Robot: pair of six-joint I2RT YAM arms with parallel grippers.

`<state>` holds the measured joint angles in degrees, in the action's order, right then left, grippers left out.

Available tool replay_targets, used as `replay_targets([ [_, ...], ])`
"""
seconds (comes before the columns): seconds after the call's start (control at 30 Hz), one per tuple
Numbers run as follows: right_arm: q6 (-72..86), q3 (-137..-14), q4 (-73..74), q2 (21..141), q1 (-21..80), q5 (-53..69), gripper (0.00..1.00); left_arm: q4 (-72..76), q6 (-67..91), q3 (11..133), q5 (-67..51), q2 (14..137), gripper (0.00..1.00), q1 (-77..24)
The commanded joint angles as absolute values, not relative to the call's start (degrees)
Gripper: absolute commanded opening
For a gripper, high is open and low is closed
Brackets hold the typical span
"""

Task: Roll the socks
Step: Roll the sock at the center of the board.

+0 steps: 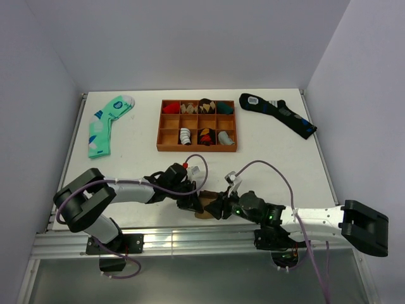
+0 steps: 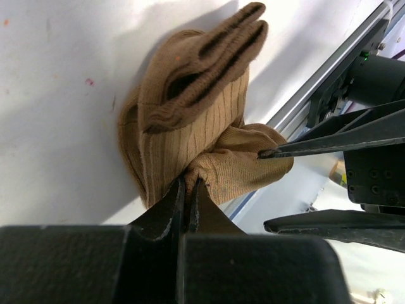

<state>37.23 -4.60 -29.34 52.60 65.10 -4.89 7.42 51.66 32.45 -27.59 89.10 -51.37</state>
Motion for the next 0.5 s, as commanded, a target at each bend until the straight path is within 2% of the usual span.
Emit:
replay_targets([
  [0.0, 35.86, -4.75, -35.94, 53.96, 68.02, -13.62, 0.48, -4.22, 47.99, 31.29, -27.15, 91.14, 0.0, -50.71],
  [0.47, 36.74, -2.46, -41.05, 58.88, 74.61, -18.8, 0.47, -3.08, 49.66, 31.47, -29.62, 92.64, 0.0, -48.96],
])
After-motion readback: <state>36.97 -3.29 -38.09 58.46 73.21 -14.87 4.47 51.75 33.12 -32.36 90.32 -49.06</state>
